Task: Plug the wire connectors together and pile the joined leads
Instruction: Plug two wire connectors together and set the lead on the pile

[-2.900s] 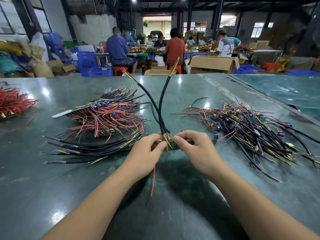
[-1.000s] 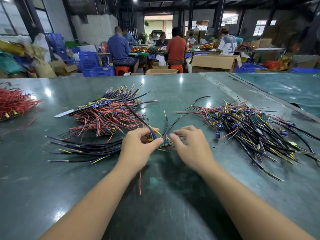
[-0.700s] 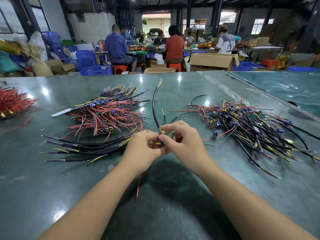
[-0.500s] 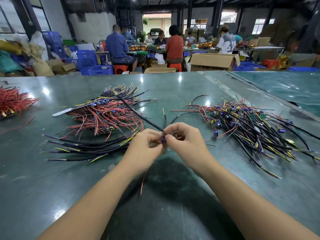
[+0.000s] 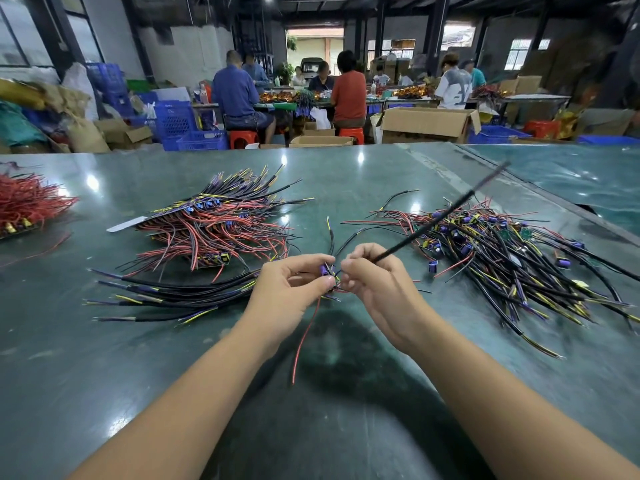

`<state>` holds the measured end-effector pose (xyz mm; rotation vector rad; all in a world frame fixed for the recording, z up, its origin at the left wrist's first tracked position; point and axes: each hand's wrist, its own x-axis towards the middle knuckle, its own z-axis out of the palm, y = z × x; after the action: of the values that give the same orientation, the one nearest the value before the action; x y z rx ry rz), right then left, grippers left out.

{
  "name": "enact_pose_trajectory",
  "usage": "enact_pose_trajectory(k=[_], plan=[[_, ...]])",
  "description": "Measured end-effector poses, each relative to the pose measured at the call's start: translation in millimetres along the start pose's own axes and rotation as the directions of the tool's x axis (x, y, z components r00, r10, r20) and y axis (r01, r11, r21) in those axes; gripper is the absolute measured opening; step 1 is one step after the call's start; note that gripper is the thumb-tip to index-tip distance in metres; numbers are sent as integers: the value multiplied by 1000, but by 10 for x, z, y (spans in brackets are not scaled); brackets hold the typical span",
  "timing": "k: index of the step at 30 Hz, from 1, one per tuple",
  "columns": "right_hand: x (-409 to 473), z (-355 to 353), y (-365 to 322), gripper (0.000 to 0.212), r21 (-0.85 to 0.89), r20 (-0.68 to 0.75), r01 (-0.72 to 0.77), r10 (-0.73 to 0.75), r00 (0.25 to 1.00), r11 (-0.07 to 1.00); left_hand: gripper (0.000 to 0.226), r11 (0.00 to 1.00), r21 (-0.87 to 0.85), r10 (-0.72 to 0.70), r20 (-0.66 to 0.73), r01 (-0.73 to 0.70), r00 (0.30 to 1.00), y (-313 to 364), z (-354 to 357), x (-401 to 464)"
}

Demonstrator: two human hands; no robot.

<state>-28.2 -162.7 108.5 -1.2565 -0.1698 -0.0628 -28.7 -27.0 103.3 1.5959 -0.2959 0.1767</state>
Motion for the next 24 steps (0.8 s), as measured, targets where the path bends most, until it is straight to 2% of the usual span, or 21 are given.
enact_pose_trajectory(k=[3, 7, 10, 13, 15, 17, 19, 20, 21, 22, 23, 24], plan=[[-15, -23, 0, 8, -167, -43, -13, 5, 999, 986, 30, 999, -2, 37, 17, -37, 999, 8, 7, -11], [-25, -68, -55, 12, -74, 75, -107, 113, 991, 991, 29, 993, -104, 65, 27, -62, 998, 14, -32, 7], [-48, -79, -57, 10, -89, 79, -130, 137, 987, 988, 27, 981, -194, 47, 91, -29, 995, 12, -54, -6], [-56, -98, -64, 11, -123, 57, -132, 140, 988, 983, 31, 992, -121, 40, 91, -29, 995, 23, -65, 1], [-45, -100, -73, 12, -73, 40, -127, 130, 991, 989, 36, 998, -35, 57, 37, -56, 998, 37, -69, 16], [-35, -96, -90, 12, 76, 17, -129, 128, 992, 989, 34, 972, 151, 189, -52, -180, 981, 47, -78, 18], [-27, -96, -101, 13, 174, -17, -121, 126, 992, 977, 14, 915, 222, 359, -60, -338, 932, 73, -92, -17], [-24, -97, -101, 14, 186, -37, -114, 123, 992, 976, 9, 899, 162, 414, -12, -407, 910, 82, -95, -45], [-22, -101, -98, 15, 186, -57, -106, 119, 991, 977, 20, 897, 55, 436, 44, -438, 899, 88, -97, -80], [-18, -105, -89, 14, 185, -78, -98, 114, 990, 978, 30, 912, -77, 409, 119, -402, 905, 107, -99, -118], [-15, -110, -85, 13, 186, -95, -88, 107, 990, 979, 35, 936, -171, 339, 205, -308, 918, 130, -99, -140], [-15, -116, -84, 11, 192, -101, -78, 99, 990, 978, 38, 967, -186, 226, 300, -175, 927, 158, -91, -152]])
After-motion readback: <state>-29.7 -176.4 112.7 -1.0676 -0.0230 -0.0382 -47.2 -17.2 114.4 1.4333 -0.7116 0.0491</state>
